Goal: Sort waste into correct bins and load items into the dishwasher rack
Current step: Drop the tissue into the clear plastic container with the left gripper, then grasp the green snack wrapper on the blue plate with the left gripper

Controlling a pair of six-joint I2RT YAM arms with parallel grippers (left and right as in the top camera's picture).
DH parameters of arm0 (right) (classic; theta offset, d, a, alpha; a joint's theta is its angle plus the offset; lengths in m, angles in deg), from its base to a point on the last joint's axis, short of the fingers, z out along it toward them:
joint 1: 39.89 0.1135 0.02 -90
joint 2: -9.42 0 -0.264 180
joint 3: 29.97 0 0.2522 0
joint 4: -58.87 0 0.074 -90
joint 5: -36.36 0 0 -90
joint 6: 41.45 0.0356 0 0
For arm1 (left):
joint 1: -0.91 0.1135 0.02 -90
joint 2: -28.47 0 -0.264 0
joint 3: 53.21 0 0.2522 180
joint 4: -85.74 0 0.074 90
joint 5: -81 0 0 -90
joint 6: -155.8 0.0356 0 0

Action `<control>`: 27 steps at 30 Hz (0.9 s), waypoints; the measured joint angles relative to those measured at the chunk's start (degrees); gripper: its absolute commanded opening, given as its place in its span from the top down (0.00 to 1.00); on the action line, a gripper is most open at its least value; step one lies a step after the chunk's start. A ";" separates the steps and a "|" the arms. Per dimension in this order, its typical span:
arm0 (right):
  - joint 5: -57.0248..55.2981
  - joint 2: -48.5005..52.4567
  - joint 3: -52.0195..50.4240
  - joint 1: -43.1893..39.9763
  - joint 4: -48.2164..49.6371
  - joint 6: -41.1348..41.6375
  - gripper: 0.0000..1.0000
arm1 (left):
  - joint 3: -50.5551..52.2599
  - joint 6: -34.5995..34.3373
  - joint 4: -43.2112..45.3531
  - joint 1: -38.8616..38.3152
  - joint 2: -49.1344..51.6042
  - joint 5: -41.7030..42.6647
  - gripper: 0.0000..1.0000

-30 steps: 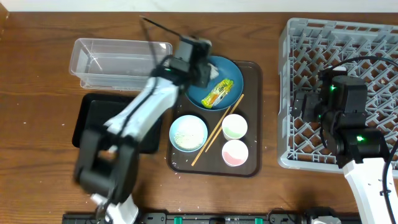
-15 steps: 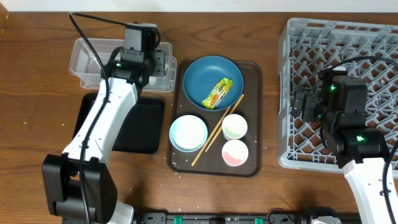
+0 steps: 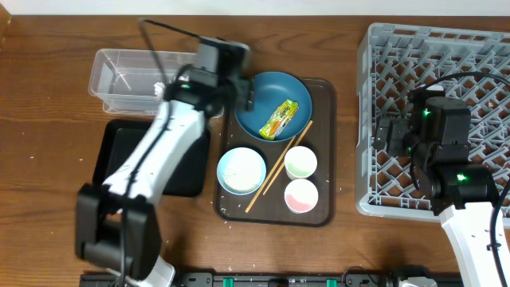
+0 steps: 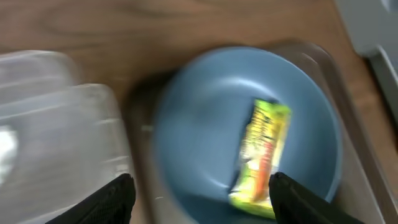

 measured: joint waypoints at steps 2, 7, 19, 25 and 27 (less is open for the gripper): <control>0.00 0.00 0.00 0.00 0.00 0.00 0.01 | 0.00 0.20 0.96 -1.88 2.69 0.50 0.28; 0.02 0.00 0.00 0.00 0.00 0.00 0.01 | 0.00 0.81 3.63 -6.14 10.54 1.33 0.23; 0.00 0.02 0.00 0.00 -0.02 0.00 0.01 | 0.00 2.93 4.42 -10.14 17.51 -1.18 0.94; 0.00 0.00 0.00 0.00 0.00 0.00 0.01 | 0.00 2.91 3.96 -8.79 14.78 -5.95 0.94; 0.00 0.02 0.00 0.00 -0.02 0.00 0.01 | 0.00 2.91 3.78 -7.41 11.15 -6.82 0.94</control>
